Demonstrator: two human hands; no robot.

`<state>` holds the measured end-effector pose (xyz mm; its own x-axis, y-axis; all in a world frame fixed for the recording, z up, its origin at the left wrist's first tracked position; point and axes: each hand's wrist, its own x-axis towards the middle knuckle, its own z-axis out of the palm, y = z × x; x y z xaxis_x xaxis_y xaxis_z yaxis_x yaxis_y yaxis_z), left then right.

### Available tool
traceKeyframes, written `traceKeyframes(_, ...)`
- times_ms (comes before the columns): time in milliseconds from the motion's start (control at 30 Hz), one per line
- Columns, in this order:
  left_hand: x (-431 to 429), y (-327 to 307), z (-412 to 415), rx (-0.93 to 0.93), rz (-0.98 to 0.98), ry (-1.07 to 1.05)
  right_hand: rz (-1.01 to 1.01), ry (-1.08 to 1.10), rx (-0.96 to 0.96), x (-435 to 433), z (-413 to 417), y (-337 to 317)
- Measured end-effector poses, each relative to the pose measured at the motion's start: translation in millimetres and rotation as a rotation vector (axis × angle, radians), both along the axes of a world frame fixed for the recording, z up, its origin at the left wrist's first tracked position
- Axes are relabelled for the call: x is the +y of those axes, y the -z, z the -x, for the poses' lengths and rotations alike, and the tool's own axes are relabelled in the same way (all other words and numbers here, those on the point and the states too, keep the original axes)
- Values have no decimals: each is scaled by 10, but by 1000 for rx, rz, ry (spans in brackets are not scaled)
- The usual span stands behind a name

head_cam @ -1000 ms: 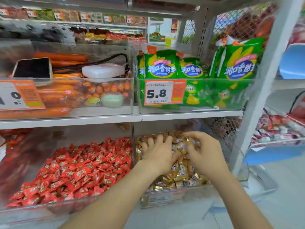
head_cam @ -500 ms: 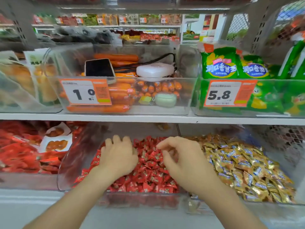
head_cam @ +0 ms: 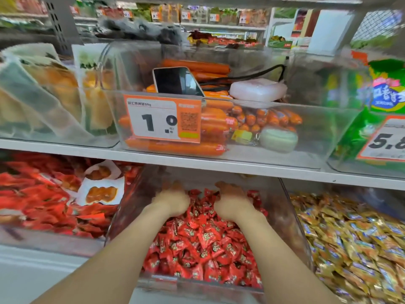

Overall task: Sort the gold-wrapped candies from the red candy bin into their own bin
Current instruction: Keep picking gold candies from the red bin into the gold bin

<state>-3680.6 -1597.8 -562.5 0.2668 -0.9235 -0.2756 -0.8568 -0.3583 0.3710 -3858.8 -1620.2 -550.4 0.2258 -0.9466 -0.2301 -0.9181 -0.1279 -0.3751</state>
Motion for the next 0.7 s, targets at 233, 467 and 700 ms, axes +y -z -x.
traceKeyframes(233, -82, -66, 158, 246, 81, 19, -199, -41, -137, -66, -190, -197)
traceKeyframes(467, 13, -141, 198, 833, 201, -211, -370, 88, -419, 115, -44, -312)
traceKeyframes(700, 551, -491, 194, 703, 399, 80, -86, -243, -404, 465, 244, -522)
